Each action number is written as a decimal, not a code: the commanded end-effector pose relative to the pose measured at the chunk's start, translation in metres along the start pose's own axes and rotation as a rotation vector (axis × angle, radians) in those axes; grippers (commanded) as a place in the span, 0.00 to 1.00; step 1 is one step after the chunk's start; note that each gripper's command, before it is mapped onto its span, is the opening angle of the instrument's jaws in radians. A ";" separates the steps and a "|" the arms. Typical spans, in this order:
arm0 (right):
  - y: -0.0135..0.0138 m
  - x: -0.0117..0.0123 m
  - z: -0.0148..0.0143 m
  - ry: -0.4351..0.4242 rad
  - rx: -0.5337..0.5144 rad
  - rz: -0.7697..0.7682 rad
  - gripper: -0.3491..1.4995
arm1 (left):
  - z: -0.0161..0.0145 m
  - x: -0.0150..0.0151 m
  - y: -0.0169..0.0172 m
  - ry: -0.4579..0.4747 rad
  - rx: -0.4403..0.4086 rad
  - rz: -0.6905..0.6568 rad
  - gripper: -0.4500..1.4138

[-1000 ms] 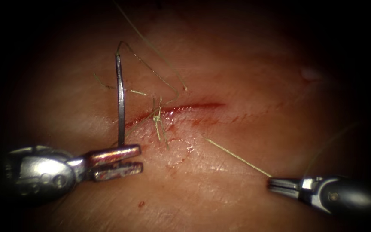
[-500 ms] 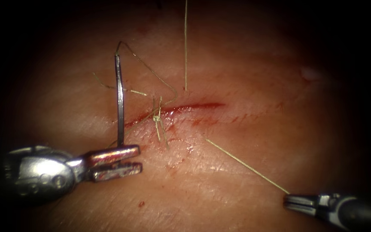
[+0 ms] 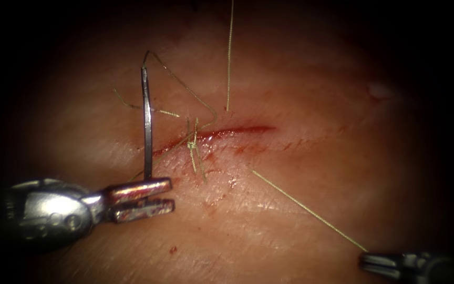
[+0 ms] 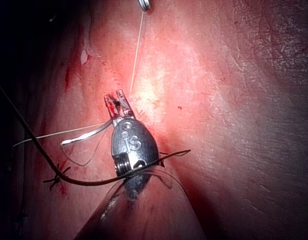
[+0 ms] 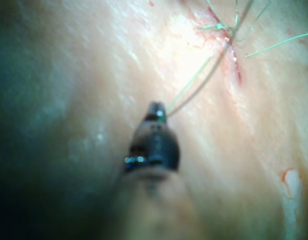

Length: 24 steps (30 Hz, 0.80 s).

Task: Wound Closure

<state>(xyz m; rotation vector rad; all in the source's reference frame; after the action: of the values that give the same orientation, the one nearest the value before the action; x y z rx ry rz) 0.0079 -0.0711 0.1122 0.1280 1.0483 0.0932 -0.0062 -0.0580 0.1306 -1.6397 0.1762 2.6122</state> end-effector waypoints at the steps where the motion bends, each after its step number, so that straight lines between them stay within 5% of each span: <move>1: -0.0005 -0.0003 0.0003 0.002 0.005 0.004 0.00 | 0.0006 -0.0005 -0.0001 -0.002 -0.002 0.002 0.00; 17: -0.0039 -0.0001 -0.0027 -0.028 0.030 0.003 0.00 | 0.0007 -0.0005 -0.0001 -0.002 -0.001 0.002 0.00; 19: -0.0036 0.0004 -0.0026 -0.064 -0.012 0.007 0.76 | 0.0007 -0.0005 0.0000 -0.002 -0.001 0.002 0.00; 20: -0.0027 0.0006 -0.0028 -0.090 -0.069 0.024 0.89 | 0.0006 -0.0005 0.0000 -0.002 -0.001 0.002 0.00; 24: 0.0006 0.0005 -0.0036 -0.119 -0.107 0.005 0.95 | 0.0006 -0.0005 0.0000 -0.002 -0.001 0.002 0.00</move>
<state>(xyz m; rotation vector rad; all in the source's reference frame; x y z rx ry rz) 0.0044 -0.0706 0.1095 0.0437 0.9176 0.1500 -0.0062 -0.0580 0.1306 -1.6360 0.1749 2.6158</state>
